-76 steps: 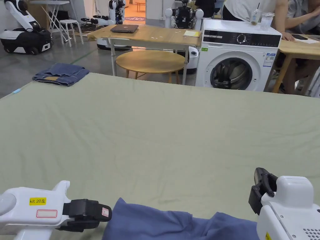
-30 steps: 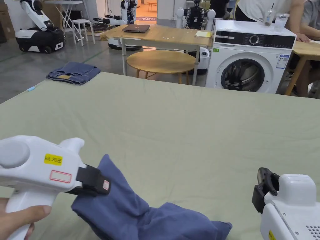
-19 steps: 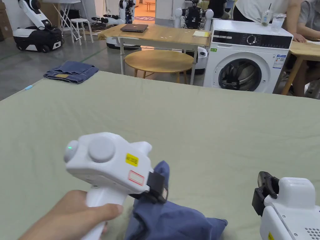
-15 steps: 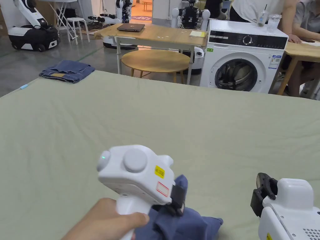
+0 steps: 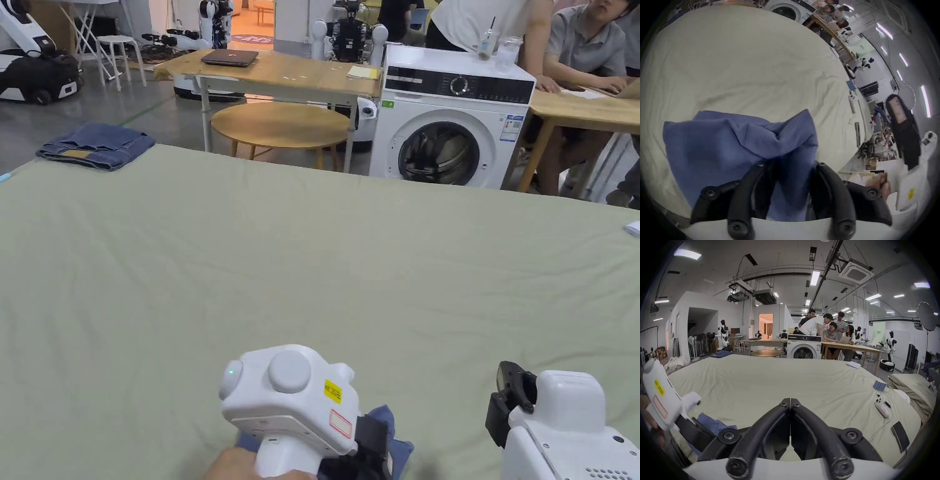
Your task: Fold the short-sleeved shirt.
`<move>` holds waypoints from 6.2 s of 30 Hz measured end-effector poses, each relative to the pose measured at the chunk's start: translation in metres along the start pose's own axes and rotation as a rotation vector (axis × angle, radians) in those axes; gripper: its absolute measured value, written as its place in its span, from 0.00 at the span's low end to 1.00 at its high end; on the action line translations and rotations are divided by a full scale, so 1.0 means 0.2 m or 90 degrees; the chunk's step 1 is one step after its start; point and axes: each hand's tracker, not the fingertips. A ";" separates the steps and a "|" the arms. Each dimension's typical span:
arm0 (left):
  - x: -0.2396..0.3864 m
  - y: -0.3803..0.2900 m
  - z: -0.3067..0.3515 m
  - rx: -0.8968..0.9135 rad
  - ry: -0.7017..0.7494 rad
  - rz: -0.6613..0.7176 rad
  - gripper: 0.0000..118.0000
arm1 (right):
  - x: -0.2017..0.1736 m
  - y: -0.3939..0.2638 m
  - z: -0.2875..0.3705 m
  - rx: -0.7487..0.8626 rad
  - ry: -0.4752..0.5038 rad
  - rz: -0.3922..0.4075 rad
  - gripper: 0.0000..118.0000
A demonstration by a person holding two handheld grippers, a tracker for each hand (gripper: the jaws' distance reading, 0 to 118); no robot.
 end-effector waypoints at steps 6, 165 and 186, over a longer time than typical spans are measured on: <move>-0.03 0.00 0.28 0.107 -0.068 -0.001 0.27 | 0.00 0.00 0.00 0.002 0.001 -0.001 0.00; -1.30 -0.19 1.61 0.232 -0.011 0.083 0.12 | -0.50 0.24 -0.26 0.053 0.097 0.024 0.00; -2.11 -0.23 2.00 0.198 0.252 0.303 0.33 | -0.50 0.12 -0.36 -0.019 0.079 0.040 0.00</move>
